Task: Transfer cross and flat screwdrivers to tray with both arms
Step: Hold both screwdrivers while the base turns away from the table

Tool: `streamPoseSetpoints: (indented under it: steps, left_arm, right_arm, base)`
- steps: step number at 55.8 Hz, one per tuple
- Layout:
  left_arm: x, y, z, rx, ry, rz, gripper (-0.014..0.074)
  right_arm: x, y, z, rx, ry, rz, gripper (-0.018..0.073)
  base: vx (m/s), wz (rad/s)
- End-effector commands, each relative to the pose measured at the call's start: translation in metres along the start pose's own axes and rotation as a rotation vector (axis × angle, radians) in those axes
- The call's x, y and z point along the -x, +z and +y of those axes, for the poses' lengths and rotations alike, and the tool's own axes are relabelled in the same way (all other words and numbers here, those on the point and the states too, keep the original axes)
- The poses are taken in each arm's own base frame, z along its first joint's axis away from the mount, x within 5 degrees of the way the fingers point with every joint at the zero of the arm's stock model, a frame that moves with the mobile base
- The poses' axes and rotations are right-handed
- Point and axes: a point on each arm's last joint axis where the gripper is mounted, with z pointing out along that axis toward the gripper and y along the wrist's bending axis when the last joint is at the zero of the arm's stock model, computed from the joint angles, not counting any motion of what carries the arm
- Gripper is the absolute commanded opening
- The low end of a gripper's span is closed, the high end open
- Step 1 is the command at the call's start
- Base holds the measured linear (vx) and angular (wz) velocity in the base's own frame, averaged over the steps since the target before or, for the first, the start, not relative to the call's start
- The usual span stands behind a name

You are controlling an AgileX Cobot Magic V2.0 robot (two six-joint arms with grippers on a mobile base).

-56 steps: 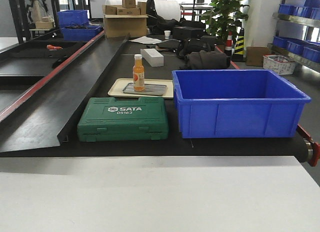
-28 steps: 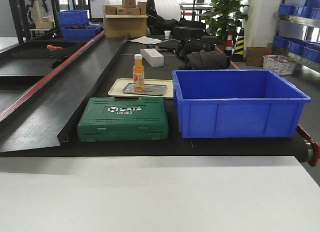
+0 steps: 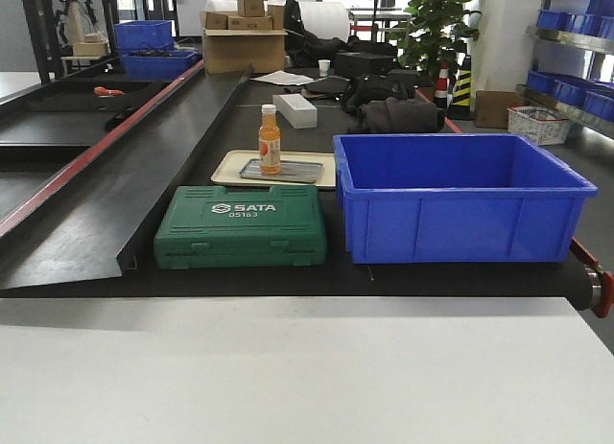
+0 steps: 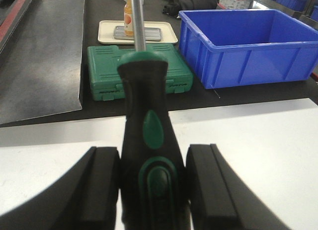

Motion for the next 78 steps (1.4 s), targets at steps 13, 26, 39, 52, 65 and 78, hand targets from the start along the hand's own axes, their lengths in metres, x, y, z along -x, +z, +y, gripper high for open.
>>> streamPoseSetpoints:
  steps: [13,26,39,52,65,78]
  left_arm:
    - [0.0155,-0.0058,-0.0024,-0.015,-0.006,-0.119,-0.0006]
    - [0.0155,-0.0062,-0.0024,-0.015,-0.005,-0.120,-0.0006]
    - [0.0155,-0.0058,-0.0024,-0.015,-0.006,-0.119,-0.0006]
    - [0.0154,-0.0058,-0.0024,-0.015,-0.006,-0.118,-0.0006]
    - [0.0154,-0.0058,-0.0024,-0.015,-0.006,-0.118,-0.0006]
    - [0.0154,-0.0058,-0.0024,-0.015,-0.006,-0.118,-0.0006]
  right_arm:
    - [0.0154,-0.0025,0.0000,-0.005,0.005,-0.111,-0.0008]
    - [0.0154,-0.0025,0.0000,-0.005,0.005,-0.111,-0.0008]
    - [0.0154,-0.0025,0.0000,-0.005,0.005,-0.111,-0.0008]
    - [0.0153,-0.0025,0.0000,-0.005,0.005,-0.109,-0.0008]
    - [0.0152,-0.0024,0.0001,-0.005,0.005,-0.108,-0.0008]
    - [0.0152,-0.0024,0.0001,-0.005,0.005,-0.108,-0.0008]
  base:
    - [-0.13,0.06]
    - [-0.20,-0.10]
    - [-0.23,-0.38]
    - [-0.23,-0.42]
    - [-0.21,-0.41]
    - [-0.18,-0.44]
